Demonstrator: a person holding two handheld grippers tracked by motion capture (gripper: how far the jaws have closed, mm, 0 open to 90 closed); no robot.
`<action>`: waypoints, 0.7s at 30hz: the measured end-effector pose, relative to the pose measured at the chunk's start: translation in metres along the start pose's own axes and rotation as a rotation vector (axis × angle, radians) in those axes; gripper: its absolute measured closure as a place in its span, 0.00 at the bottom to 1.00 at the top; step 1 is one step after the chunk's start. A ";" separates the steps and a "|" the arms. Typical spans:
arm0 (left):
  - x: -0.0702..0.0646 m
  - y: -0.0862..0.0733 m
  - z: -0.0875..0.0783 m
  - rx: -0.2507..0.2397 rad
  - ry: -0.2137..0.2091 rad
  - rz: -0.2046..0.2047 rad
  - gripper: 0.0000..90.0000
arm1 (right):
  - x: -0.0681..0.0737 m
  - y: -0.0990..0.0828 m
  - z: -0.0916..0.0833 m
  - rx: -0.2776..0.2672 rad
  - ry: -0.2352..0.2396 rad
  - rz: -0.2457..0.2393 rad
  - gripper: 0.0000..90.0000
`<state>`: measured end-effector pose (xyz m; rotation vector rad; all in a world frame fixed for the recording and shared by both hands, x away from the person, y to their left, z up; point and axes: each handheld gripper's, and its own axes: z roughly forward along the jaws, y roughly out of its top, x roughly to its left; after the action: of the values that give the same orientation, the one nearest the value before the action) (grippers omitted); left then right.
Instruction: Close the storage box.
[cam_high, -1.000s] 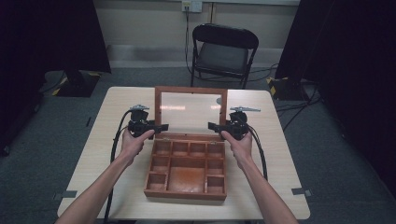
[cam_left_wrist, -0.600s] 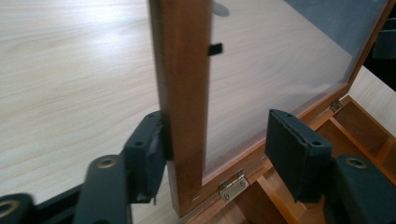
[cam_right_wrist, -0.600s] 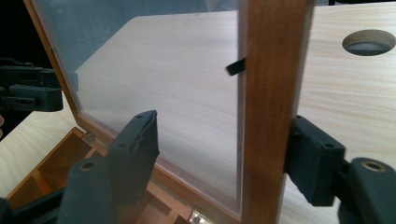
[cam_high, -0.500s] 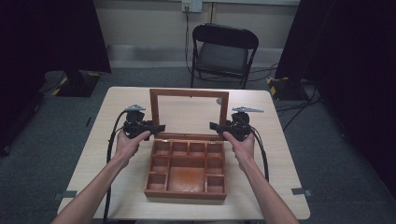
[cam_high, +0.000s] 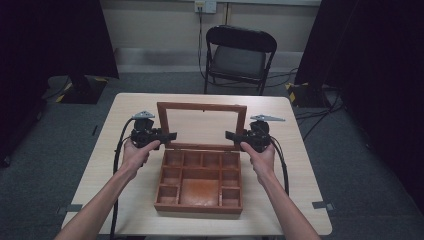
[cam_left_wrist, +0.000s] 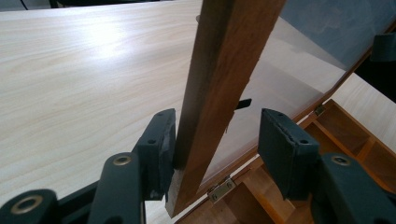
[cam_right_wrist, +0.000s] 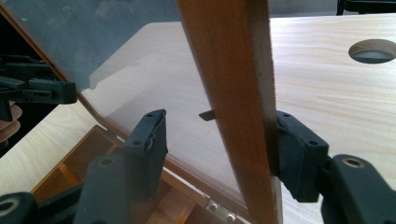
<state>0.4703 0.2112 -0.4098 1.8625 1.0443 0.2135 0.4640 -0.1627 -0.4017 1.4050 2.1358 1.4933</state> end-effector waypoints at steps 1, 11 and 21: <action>-0.001 0.000 0.000 -0.001 0.007 0.003 0.52 | 0.000 0.000 0.000 0.001 0.000 0.001 0.44; -0.001 0.000 -0.003 0.007 -0.008 0.006 0.53 | 0.003 0.000 -0.002 0.024 -0.008 0.015 0.40; -0.003 0.000 -0.005 0.014 -0.010 0.009 0.53 | 0.005 -0.004 -0.010 0.062 -0.023 0.020 0.35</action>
<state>0.4660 0.2123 -0.4060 1.8793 1.0329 0.2029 0.4532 -0.1653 -0.3986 1.4611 2.1786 1.4226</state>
